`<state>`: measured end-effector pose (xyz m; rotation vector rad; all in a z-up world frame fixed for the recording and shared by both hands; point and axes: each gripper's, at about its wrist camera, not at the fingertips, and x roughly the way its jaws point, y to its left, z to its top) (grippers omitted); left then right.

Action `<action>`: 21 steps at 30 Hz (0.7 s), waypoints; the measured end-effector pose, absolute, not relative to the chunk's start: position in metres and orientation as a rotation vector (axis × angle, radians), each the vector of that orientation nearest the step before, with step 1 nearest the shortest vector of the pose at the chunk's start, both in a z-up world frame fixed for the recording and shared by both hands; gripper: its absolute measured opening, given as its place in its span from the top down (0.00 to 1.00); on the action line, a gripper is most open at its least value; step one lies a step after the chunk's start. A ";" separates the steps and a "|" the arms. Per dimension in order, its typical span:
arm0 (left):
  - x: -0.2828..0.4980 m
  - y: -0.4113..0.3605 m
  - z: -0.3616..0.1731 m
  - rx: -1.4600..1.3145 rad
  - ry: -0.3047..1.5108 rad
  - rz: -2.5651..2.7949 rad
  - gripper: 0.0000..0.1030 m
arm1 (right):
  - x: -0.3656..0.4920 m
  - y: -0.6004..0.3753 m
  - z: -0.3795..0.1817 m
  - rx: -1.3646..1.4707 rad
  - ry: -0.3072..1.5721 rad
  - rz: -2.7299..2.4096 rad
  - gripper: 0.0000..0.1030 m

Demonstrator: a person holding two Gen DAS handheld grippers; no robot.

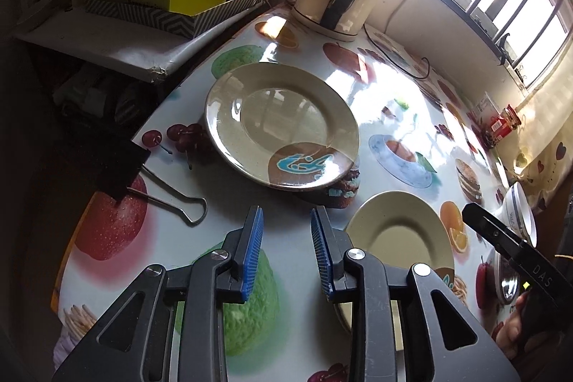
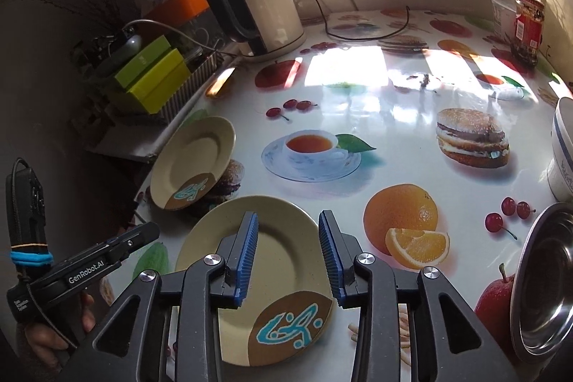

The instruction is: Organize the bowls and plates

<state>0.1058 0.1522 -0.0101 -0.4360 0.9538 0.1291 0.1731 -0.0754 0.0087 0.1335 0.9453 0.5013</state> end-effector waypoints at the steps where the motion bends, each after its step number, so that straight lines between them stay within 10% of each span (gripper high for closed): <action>1: 0.107 0.158 -0.009 -0.440 0.948 0.137 0.72 | 0.176 -0.071 0.011 0.130 0.942 0.506 0.66; 21: 0.152 0.227 -0.012 -0.496 0.922 0.223 0.72 | 0.253 0.018 0.003 0.052 0.973 0.572 0.66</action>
